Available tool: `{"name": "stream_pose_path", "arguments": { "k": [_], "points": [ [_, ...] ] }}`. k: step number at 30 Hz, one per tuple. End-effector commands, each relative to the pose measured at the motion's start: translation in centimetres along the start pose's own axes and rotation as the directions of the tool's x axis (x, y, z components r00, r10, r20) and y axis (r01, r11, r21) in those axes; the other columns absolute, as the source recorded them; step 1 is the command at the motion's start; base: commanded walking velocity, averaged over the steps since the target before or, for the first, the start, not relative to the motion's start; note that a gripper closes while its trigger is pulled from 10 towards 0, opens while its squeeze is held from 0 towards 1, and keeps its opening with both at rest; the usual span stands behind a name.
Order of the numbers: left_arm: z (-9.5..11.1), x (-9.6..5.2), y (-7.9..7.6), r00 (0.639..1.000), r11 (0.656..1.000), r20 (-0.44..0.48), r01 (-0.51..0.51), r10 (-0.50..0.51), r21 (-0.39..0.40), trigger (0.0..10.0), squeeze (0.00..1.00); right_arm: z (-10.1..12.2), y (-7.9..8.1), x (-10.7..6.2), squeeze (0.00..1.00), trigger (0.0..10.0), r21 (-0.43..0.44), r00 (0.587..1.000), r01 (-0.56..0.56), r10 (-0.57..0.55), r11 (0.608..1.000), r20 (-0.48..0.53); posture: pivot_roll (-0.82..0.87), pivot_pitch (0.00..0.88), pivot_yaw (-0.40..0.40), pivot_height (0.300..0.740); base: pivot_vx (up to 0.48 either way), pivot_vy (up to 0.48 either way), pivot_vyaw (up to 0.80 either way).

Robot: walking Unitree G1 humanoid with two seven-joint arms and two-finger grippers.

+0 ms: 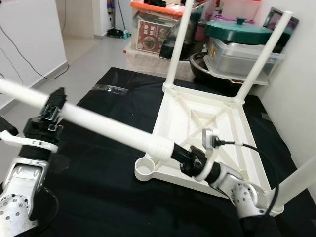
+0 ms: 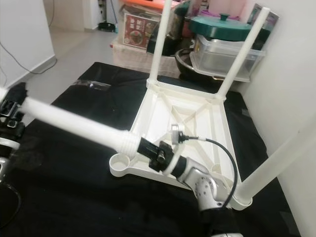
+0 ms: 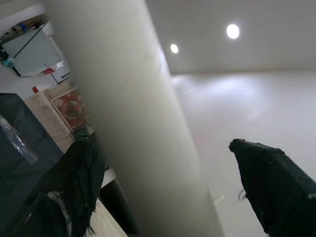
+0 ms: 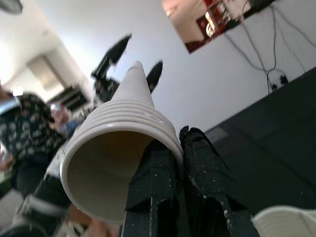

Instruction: Building children table

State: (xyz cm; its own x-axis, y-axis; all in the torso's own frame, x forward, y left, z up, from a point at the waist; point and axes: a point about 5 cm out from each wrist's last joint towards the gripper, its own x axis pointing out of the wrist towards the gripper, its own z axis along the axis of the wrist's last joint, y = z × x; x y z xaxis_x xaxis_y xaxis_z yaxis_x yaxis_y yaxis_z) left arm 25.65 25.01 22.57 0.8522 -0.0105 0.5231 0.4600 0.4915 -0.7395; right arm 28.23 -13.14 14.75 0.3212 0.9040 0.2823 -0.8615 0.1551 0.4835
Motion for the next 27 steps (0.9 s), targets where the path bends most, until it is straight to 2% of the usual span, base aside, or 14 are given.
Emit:
{"name": "stream_pose_path", "arguments": {
  "k": [1,7,8,11,12,23,27],
  "points": [
    [0.1,0.1,0.2,1.0,1.0,-0.006,-0.007,0.007,0.009,10.0,0.0,0.1,0.1,-0.1,0.0,0.0,-0.027,0.999,-0.03,0.03,0.999,-0.027,0.15,0.0,-0.133,0.74,0.0,0.0,0.0],
    [0.5,0.0,-0.3,1.0,0.999,0.0,0.019,-0.019,0.027,10.0,0.0,0.1,-0.5,-0.5,0.0,0.0,-0.063,0.996,-0.014,0.009,0.998,-0.085,0.16,0.0,-0.138,0.74,0.0,0.0,0.0],
    [0.6,-0.1,-0.5,0.999,0.999,0.006,0.034,-0.034,0.034,4.3,0.0,0.1,-0.7,-0.6,0.0,0.0,-0.069,0.996,-0.009,0.002,0.998,-0.091,0.16,0.0,-0.138,0.74,0.0,0.0,0.0],
    [0.6,-0.1,-0.5,0.999,0.999,0.006,0.034,-0.034,0.034,4.3,0.0,0.1,-0.7,-0.6,0.0,0.0,-0.069,0.996,-0.009,0.002,0.998,-0.091,0.16,0.0,-0.138,0.74,0.0,0.0,0.0],
    [0.6,-0.2,-0.7,0.999,0.998,0.005,0.052,-0.053,0.037,0.0,0.0,0.2,-0.8,-0.4,0.0,0.0,-0.072,0.996,-0.007,0.0,0.997,-0.089,0.17,0.0,-0.143,0.74,0.0,0.0,0.0],
    [-0.3,-0.5,-0.7,0.998,0.997,-0.035,0.045,-0.043,0.057,0.0,0.0,0.3,-1.1,-0.3,0.0,0.0,-0.109,0.995,0.013,-0.024,0.994,-0.097,0.16,0.0,-0.138,0.74,0.0,0.0,0.0],
    [-0.4,-0.5,-0.7,0.998,0.997,-0.04,0.048,-0.045,0.059,0.0,0.0,0.5,-1.6,-0.1,0.0,0.0,-0.143,0.992,0.056,-0.071,0.988,-0.104,0.16,0.0,-0.137,0.74,0.0,0.0,0.0]
  ]
}}
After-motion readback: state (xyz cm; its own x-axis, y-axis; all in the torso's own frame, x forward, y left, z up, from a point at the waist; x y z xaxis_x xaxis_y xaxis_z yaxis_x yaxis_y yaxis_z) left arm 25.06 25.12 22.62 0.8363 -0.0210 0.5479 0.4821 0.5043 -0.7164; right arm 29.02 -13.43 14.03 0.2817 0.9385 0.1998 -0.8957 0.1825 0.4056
